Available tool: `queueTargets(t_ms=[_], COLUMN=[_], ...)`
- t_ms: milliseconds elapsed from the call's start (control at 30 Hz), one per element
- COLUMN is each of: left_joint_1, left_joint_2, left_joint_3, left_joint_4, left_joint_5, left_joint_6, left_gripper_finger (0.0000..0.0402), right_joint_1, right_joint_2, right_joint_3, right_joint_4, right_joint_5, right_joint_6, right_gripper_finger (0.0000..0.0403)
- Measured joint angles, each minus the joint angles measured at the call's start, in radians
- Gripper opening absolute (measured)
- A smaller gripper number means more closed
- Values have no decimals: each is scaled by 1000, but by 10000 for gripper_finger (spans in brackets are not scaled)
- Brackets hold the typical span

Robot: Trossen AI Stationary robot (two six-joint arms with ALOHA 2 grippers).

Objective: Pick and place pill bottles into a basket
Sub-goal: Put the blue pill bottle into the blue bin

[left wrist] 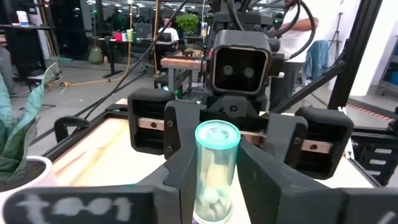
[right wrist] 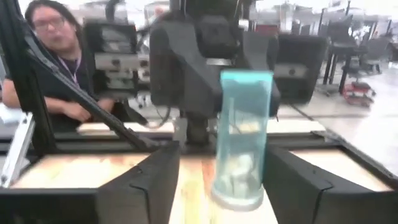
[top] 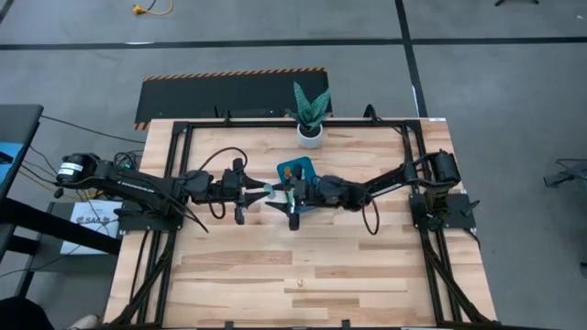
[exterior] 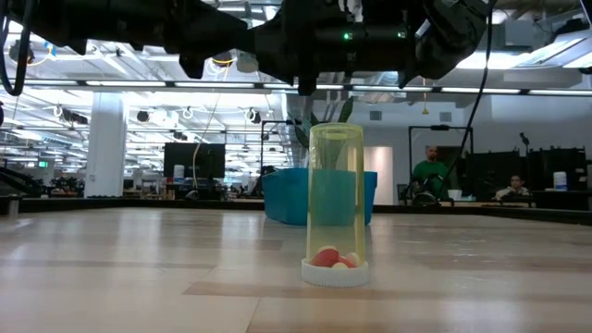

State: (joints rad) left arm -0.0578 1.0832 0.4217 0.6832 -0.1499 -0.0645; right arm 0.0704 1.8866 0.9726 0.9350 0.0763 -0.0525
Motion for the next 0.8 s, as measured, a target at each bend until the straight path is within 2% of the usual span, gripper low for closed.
queueTargets(t_ms=[200,300,400,600,700,800], left_joint_1=[1,0,0,29,51,77], left_joint_2=[0,-1,-1,-1,32,122], left_joint_3=[0,1,1,1,2,21], left_joint_4=[-51,-65,-83,-90,-37,35], left_joint_5=[-31,-36,-49,-60,-54,-4], left_joint_6=[1,-1,-1,0,6,12], left_gripper_finger=[83,84,85,86,86,86], right_joint_1=[3,3,7,38,70,106], right_joint_2=[-40,-98,-178,-330,-393,-446], right_joint_3=[-1,-1,-1,-2,-59,-150], right_joint_4=[-206,-322,-516,-947,-995,-979], right_joint_5=[107,117,164,353,428,475], right_joint_6=[10,11,18,131,201,296], right_gripper_finger=[244,253,255,256,256,256])
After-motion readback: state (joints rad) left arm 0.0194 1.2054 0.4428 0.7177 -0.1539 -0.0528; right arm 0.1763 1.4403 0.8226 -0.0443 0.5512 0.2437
